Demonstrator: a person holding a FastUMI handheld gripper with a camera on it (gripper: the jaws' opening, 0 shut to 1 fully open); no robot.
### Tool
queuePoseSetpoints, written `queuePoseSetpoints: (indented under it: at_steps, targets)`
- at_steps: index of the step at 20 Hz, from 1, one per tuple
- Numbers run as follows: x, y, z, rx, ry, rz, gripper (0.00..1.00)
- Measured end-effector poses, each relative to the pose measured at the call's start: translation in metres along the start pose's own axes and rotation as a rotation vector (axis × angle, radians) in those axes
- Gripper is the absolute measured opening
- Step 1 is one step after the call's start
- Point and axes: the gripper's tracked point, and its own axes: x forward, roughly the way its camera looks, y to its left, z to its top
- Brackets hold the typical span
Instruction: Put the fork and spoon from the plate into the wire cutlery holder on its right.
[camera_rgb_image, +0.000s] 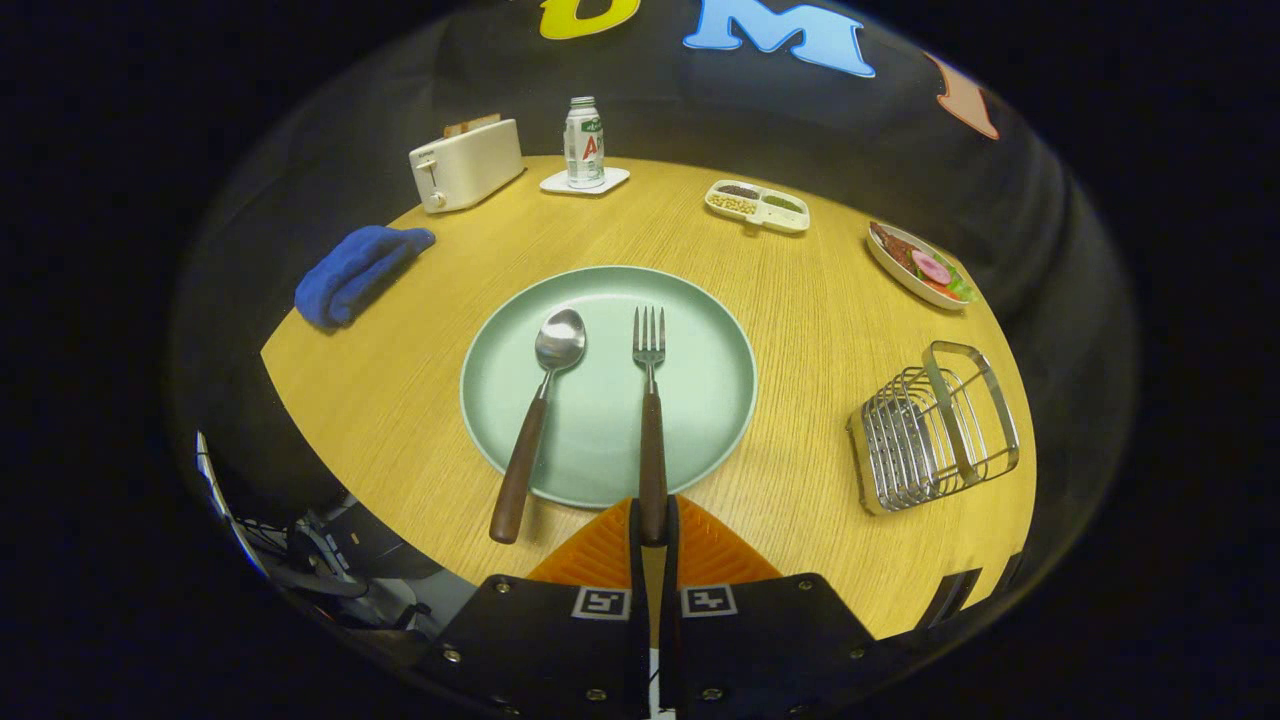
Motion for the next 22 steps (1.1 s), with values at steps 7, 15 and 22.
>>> queuePoseSetpoints:
  at_steps: [7, 15, 22]
  targets:
    - [-0.042, -0.020, 0.022, 0.052, 0.027, 0.045, 0.04]
    - [-0.114, -0.057, 0.027, 0.060, 0.029, 0.031, 0.04]
    - [-0.163, -0.116, 0.004, 0.091, 0.071, -0.081, 0.04]
